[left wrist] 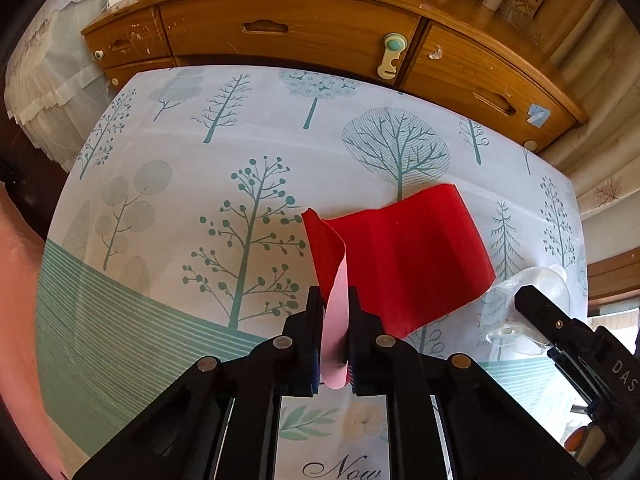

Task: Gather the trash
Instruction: 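Grasp the red paper with the left tool while the right tool grasps the clear bottle, then carry the red paper and clear bottle over the bin and open both tools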

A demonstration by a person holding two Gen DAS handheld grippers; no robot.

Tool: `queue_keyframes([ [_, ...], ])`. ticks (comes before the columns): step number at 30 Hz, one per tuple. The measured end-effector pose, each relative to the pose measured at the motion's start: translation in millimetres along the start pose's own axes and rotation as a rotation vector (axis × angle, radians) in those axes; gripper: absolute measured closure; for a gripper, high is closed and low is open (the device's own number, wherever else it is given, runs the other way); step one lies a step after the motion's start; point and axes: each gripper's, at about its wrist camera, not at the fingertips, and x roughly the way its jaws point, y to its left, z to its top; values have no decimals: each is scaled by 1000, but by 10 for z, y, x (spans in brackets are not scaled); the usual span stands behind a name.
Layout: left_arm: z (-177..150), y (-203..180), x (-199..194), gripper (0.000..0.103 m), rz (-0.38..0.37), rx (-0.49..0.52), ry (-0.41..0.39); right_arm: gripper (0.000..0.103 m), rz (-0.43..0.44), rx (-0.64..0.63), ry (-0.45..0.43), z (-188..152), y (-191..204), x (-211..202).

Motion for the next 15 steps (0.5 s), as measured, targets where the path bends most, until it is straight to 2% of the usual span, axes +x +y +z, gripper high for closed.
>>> queue_keyframes([
  [8, -456, 231, -669, 94, -59, 3, -68, 75, 1, -109, 17, -462, 92, -343],
  [15, -1169, 775, -1386, 94, -138, -35, -107, 75, -12, -262, 39, -1284, 250, -858],
])
